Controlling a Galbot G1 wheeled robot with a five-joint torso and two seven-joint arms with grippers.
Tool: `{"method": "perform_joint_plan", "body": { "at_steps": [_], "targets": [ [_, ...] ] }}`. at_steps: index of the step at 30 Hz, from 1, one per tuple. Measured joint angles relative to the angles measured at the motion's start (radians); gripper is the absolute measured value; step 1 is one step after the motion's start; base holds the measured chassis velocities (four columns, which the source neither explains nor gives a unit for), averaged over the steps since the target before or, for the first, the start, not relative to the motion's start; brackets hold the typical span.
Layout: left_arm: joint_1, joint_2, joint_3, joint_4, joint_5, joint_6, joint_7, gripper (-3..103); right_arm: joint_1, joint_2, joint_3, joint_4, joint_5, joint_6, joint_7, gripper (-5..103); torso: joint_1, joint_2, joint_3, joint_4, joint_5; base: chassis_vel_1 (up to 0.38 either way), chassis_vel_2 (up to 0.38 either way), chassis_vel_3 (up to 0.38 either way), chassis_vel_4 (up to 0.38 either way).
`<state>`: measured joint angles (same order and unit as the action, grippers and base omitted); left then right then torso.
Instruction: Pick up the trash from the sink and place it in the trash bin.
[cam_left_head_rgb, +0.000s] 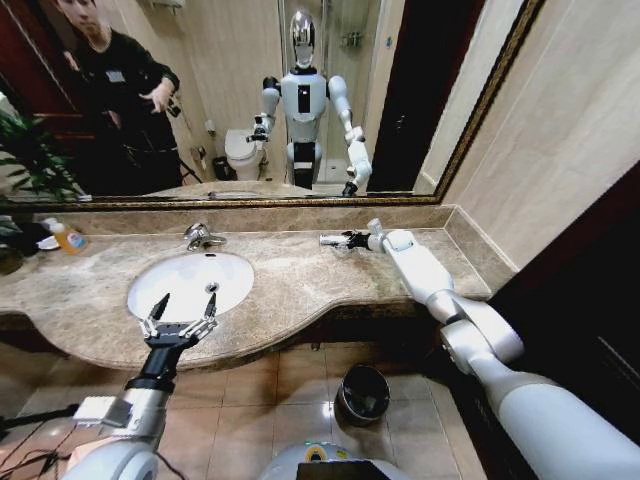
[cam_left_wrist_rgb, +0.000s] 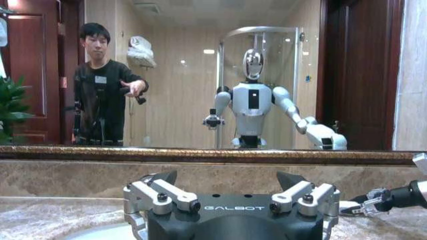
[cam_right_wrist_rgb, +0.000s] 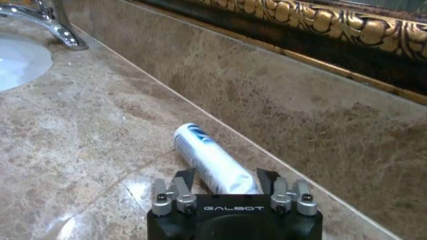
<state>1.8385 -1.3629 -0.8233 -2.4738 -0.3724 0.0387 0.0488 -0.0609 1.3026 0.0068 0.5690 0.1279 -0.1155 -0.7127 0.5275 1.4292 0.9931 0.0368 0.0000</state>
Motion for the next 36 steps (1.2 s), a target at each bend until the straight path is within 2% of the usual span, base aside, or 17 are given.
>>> {"method": "perform_joint_plan", "body": {
  "at_steps": [3,5,6,9,11,13,18,21,25,29,31,32,34,36],
  "targets": [
    [0.0,0.0,0.0,0.0,0.0,0.0,0.0,100,-0.002,-0.005,-0.005,0.001,-0.002,0.003,0.003,57,0.0,0.0,0.0,0.0,0.0,0.0,0.0,0.0,0.0],
    [0.0,0.0,0.0,0.0,0.0,0.0,0.0,100,-0.005,-0.012,-0.012,0.006,-0.002,0.007,0.004,46,0.0,0.0,0.0,-0.0001,0.0,0.0,0.0,0.0,0.0],
    [0.0,0.0,0.0,0.0,0.0,0.0,0.0,100,-0.005,-0.012,-0.012,0.006,-0.002,0.007,0.004,46,0.0,0.0,0.0,-0.0001,0.0,0.0,0.0,0.0,0.0],
    [0.0,0.0,0.0,0.0,0.0,0.0,0.0,100,-0.011,-0.019,-0.016,0.019,0.0,0.009,0.016,32,0.0,0.0,0.0,0.0,0.0,0.0,0.0,0.0,0.0],
    [0.0,0.0,0.0,0.0,0.0,0.0,0.0,100,-0.014,-0.021,-0.016,0.024,0.005,0.009,0.022,32,0.0,0.0,0.0,0.0,0.0,0.0,0.0,0.0,0.0],
    [0.0,0.0,0.0,0.0,0.0,0.0,0.0,100,-0.023,-0.028,-0.018,0.046,0.025,0.008,0.045,26,0.0,0.0,0.0,0.0,0.0,0.0,0.0,0.0,0.0],
    [0.0,0.0,0.0,0.0,0.0,0.0,0.0,100,-0.05,-0.052,-0.022,0.119,0.087,-0.015,0.097,25,0.0,0.0,0.0,0.0,0.0,0.0,0.0,0.0,0.0],
    [0.0,0.0,0.0,0.0,0.0,0.0,0.0,100,-0.096,-0.088,-0.024,0.24,0.166,-0.048,0.172,25,0.0,0.0,0.0,0.0001,0.0,0.0,0.0,0.0,0.0],
    [0.0,0.0,0.0,0.0,0.0,0.0,0.0,100,-0.146,-0.127,-0.02,0.348,0.209,-0.064,0.213,25,0.0,0.0,0.0,0.0001,0.0001,0.0,0.0,0.0,0.0],
    [0.0,0.0,0.0,0.0,0.0,0.0,0.0,100,-0.308,-0.219,0.022,0.625,0.292,-0.098,0.284,25,0.0,0.0,0.0,0.0001,0.0002,0.0,0.0,0.0,0.0],
    [0.0,0.0,0.0,0.0,0.0,0.0,0.0,100,-0.326,-0.228,0.027,0.651,0.3,-0.101,0.295,25,0.0,0.0,0.0,0.0001,0.0001,0.0,0.0,0.0,0.0],
    [0.0,0.0,0.0,0.0,0.0,0.0,0.0,100,-0.421,-0.268,0.059,0.774,0.334,-0.117,0.343,25,0.0,0.0,0.0,-0.0001,0.0003,0.0,0.0,0.0,0.0],
    [0.0,0.0,0.0,0.0,0.0,0.0,0.0,100,-0.514,-0.318,0.091,0.909,0.371,-0.13,0.402,25,0.0,0.0,0.0,-0.0002,0.0004,0.0,0.0,0.0,0.0],
    [0.0,0.0,0.0,0.0,0.0,0.0,0.0,100,-0.55,-0.337,0.105,0.962,0.384,-0.132,0.43,25,0.0,0.0,0.0,-0.0001,0.0003,0.0,0.0,0.0,0.0]
  ]
}}
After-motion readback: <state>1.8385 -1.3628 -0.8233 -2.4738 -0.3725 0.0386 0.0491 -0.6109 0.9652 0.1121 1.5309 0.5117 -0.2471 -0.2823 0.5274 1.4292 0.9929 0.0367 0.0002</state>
